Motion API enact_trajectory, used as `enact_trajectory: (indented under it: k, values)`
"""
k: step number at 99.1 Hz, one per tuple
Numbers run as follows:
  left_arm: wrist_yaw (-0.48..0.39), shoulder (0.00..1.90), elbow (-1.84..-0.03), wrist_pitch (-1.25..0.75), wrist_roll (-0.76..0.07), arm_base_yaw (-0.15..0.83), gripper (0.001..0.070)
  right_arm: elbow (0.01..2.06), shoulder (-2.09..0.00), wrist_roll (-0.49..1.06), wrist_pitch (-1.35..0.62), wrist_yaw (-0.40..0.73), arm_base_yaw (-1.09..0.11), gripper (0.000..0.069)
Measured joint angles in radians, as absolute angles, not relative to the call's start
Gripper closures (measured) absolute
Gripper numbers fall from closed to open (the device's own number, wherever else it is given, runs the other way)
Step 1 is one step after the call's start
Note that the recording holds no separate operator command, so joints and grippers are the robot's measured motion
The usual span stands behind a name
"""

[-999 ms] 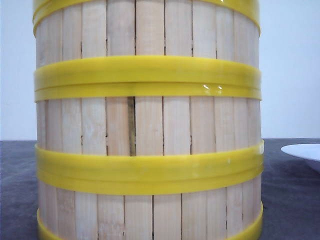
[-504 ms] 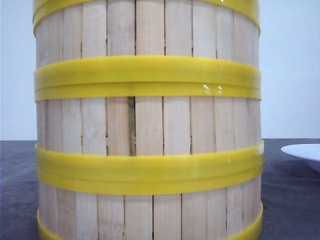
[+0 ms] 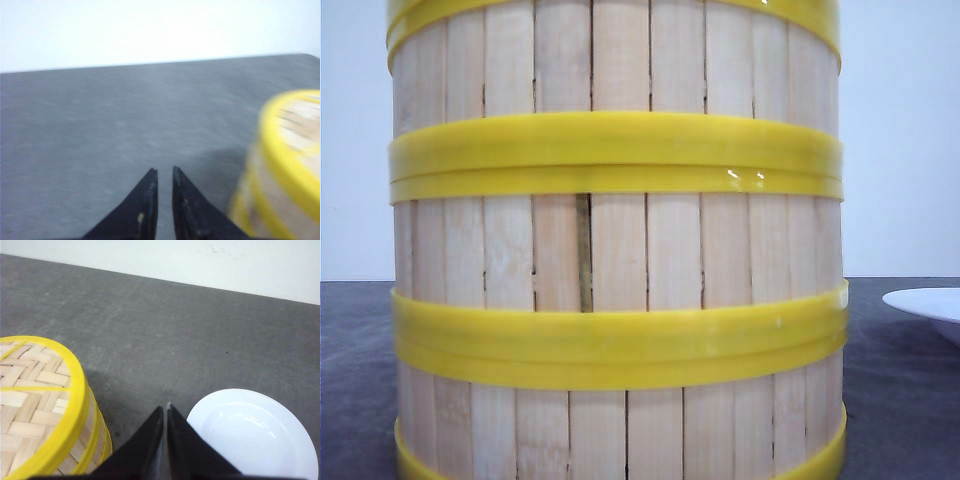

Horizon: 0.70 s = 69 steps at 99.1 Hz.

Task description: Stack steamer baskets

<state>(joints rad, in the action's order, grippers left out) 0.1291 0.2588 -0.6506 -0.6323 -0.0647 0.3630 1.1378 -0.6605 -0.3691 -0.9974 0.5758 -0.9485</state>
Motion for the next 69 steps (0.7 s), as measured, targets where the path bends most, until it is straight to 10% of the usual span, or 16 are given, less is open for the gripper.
enact_trajectory:
  k: [69]
  values:
    - [0.132, 0.076, -0.068, -0.195, -0.059, 0.073, 0.0684, 1.138, -0.661, -0.371, -0.997, 0.576, -0.949, 0.0682]
